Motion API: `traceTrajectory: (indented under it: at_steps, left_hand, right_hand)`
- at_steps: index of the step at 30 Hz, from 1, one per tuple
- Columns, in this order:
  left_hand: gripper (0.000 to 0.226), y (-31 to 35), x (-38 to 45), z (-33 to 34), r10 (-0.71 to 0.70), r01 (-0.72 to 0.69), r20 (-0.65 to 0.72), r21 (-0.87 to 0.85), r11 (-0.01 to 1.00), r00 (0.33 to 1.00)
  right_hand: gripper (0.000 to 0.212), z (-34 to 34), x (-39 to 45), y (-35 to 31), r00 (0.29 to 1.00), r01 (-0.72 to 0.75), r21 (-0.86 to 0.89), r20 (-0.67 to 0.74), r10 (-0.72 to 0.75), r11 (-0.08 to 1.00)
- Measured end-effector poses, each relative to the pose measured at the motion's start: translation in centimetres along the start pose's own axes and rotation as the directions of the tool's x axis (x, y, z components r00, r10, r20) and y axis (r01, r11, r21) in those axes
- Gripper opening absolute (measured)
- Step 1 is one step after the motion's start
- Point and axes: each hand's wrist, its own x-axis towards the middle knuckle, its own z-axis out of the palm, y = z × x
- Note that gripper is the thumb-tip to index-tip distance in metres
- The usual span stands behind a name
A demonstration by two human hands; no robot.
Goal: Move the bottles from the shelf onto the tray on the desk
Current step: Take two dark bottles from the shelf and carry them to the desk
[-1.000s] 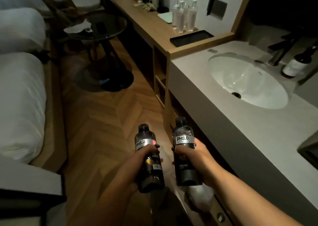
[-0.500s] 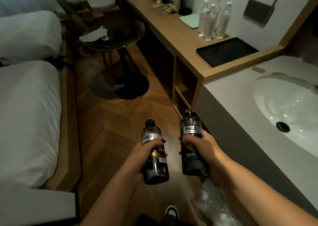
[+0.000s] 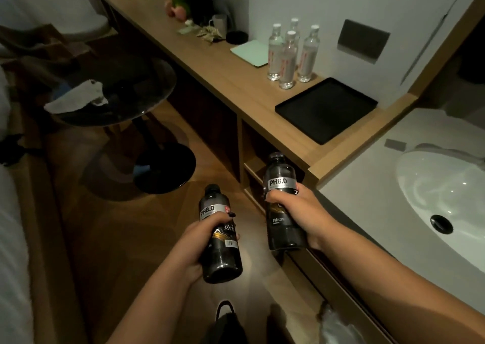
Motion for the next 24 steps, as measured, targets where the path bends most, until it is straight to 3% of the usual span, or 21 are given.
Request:
traceTrajectory:
  at_steps: [9, 24]
  left_hand:
    - [0.032, 13.5, 9.8, 0.3, -0.002, -0.008, 0.086, 0.121, 0.993, 0.996]
    - [0.045, 28.4, 29.3, 9.1, -0.099, 0.086, 0.141, 0.095, 0.992, 0.985]
  right_hand:
    - [0.031, 2.9, 11.3, -7.0, 0.991, 0.014, 0.141, -0.132, 0.005, 0.990]
    - [0.034, -3.1, 29.8, -15.9, 0.949, -0.076, 0.197, -0.286, 0.132, 0.977]
